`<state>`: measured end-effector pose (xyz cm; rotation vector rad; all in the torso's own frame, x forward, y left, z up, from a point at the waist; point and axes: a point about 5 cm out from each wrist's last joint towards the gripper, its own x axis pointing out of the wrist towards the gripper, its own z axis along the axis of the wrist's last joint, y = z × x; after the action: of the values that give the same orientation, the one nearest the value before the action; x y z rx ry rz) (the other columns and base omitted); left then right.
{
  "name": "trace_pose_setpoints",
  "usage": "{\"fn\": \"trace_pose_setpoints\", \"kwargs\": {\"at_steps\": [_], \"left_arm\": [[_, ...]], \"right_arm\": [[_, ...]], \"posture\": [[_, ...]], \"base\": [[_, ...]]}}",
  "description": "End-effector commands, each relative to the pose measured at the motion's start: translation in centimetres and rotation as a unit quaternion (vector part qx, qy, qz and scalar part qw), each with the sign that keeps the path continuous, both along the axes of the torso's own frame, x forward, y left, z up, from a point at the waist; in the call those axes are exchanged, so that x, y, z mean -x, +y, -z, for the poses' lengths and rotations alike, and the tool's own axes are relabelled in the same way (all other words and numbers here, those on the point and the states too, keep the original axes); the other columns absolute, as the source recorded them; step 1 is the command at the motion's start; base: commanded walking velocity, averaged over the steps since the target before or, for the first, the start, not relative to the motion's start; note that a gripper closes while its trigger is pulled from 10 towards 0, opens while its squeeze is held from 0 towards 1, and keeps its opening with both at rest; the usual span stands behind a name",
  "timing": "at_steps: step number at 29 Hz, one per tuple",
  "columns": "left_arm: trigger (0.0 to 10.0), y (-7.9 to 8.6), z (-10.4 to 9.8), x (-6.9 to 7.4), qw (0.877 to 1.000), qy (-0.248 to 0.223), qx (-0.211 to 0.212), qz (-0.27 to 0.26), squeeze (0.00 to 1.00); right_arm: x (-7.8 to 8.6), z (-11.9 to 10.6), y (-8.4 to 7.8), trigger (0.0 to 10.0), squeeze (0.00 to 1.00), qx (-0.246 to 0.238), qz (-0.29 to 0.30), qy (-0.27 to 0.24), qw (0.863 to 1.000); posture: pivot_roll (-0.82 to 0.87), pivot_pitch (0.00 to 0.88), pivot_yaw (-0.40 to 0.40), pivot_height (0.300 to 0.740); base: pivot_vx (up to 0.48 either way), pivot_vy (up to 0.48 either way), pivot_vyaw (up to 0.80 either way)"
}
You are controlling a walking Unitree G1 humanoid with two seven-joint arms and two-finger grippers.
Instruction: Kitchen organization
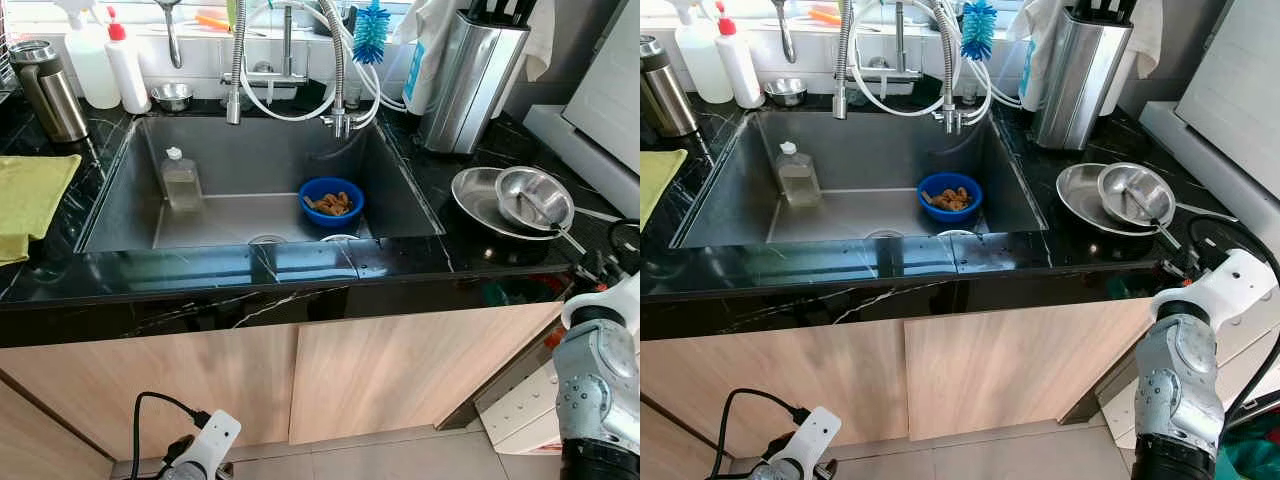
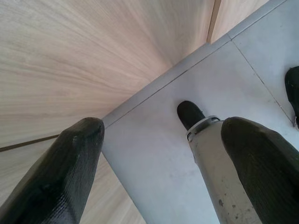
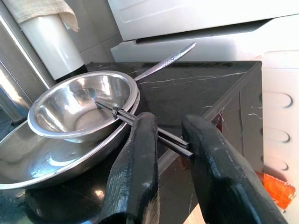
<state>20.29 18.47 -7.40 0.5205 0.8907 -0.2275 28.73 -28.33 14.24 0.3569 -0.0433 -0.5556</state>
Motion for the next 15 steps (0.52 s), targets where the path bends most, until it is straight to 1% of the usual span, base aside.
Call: {"fn": "trace_pose_setpoints", "kwargs": {"at_steps": [1, 3, 4, 7, 8, 9, 12, 15], "left_arm": [[10.0, 0.1, 0.1, 0.1, 1.0, 0.0, -0.006, 0.002, 0.0], [10.0, 0.1, 0.1, 0.1, 1.0, 0.0, -0.007, 0.002, 0.0], [10.0, 0.1, 0.1, 0.1, 1.0, -0.001, -0.008, 0.001, 0.0], [10.0, 0.1, 0.0, 0.1, 1.0, -0.002, -0.008, 0.001, 0.0], [10.0, 0.1, 0.0, 0.1, 1.0, -0.002, -0.009, 0.001, 0.0], [10.0, 0.1, 0.0, 0.0, 1.0, -0.003, -0.009, 0.0, 0.0], [10.0, 0.1, 0.0, -0.1, 1.0, -0.005, -0.009, 0.0, 0.0], [10.0, 0.0, -0.1, -0.1, 1.0, -0.006, -0.009, 0.0, 0.0]], "right_arm": [[-0.1, -0.4, -0.3, 1.4, 0.0, -0.001, 0.005, -0.007, 1.0], [-0.1, -0.4, -0.3, 1.6, 0.0, -0.001, 0.005, -0.008, 1.0], [-0.2, -0.5, -0.3, 2.3, 0.0, 0.0, 0.004, -0.01, 1.0], [-0.2, -0.6, -0.3, 2.5, 0.0, 0.001, 0.003, -0.011, 1.0], [-0.3, -0.7, -0.2, 4.8, 0.0, 0.002, -0.001, -0.015, 1.0], [-0.4, -1.0, 0.0, 10.0, 0.0, 0.006, -0.011, -0.022, 1.0], [-0.7, -1.3, 0.3, 10.0, 0.0, 0.006, -0.024, -0.03, 0.999], [-1.0, -1.6, 1.1, 10.0, 0.0, 0.01, -0.049, -0.038, 0.998]], "posture": [[0.13, 0.031, -0.103, 0.74], [0.13, 0.03, -0.103, 0.74], [0.13, 0.029, -0.104, 0.74], [0.13, 0.029, -0.104, 0.74], [0.13, 0.031, -0.105, 0.74], [0.13, 0.032, -0.105, 0.74], [0.13, 0.033, -0.106, 0.74], [0.13, 0.034, -0.107, 0.74]], "base": [[0.0, 0.0, 0.0], [0.0, 0.0, 0.0], [0.0, 0.0, 0.0], [0.0, 0.0, 0.0], [0.0, 0.0, 0.0], [0.0, 0.0, 0.0], [0.0, 0.0, 0.0], [0.0, 0.0, 0.0]]}}
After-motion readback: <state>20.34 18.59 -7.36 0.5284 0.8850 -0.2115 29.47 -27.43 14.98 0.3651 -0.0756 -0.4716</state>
